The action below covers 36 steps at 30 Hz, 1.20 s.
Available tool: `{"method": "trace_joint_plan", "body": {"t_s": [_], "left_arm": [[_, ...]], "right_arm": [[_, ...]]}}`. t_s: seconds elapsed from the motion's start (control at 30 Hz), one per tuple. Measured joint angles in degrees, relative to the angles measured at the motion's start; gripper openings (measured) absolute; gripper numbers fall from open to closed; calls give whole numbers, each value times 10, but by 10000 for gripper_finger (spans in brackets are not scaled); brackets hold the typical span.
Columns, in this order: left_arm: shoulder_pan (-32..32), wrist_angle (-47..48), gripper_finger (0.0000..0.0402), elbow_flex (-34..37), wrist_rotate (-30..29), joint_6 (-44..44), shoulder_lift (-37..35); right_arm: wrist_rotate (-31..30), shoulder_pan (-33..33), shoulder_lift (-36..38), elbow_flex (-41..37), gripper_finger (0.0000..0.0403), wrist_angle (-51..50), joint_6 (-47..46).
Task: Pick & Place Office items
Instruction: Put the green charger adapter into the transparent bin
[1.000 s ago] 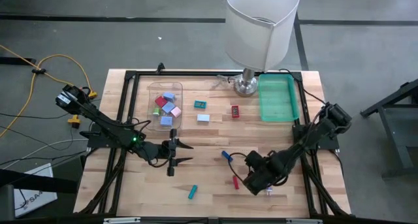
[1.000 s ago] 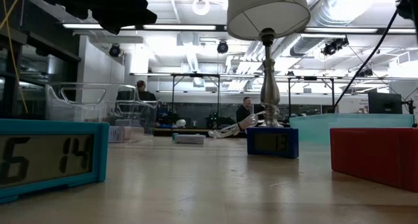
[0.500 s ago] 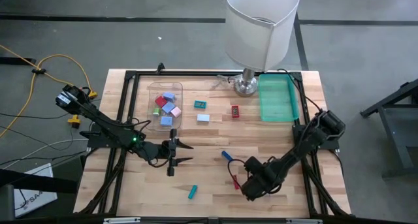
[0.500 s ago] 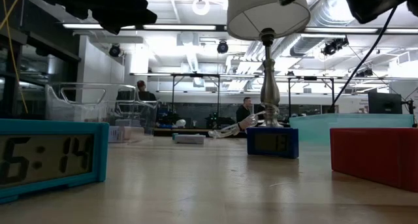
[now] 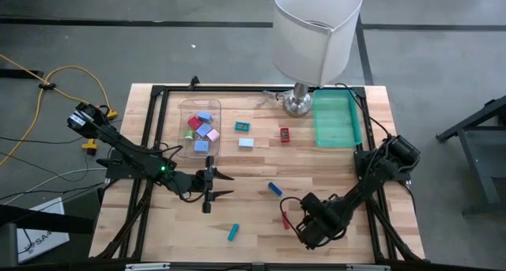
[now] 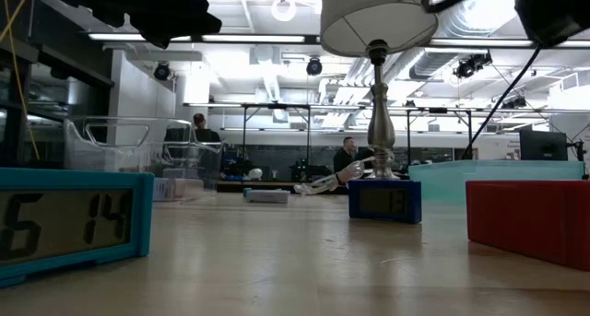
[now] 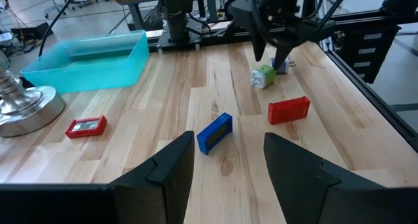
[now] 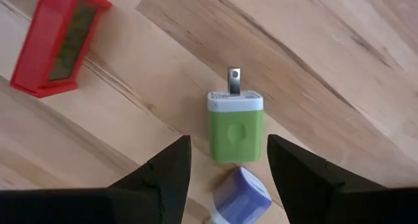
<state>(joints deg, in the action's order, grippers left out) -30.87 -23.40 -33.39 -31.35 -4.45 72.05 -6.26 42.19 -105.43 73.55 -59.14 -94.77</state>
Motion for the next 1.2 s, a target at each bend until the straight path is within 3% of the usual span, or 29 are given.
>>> {"method": "trace_joint_plan", "body": {"t_s": [0.4,0.77,1.2], "left_arm": [[0,0,177,0,0,0,0],[0,0,177,0,0,0,0],[0,0,177,0,0,0,0]], "right_arm": [[2,0,0,-70,189,95,-1],[2,-1,0,-81,188,103,-1],[2,-1,0,-80,141,103,0]]}}
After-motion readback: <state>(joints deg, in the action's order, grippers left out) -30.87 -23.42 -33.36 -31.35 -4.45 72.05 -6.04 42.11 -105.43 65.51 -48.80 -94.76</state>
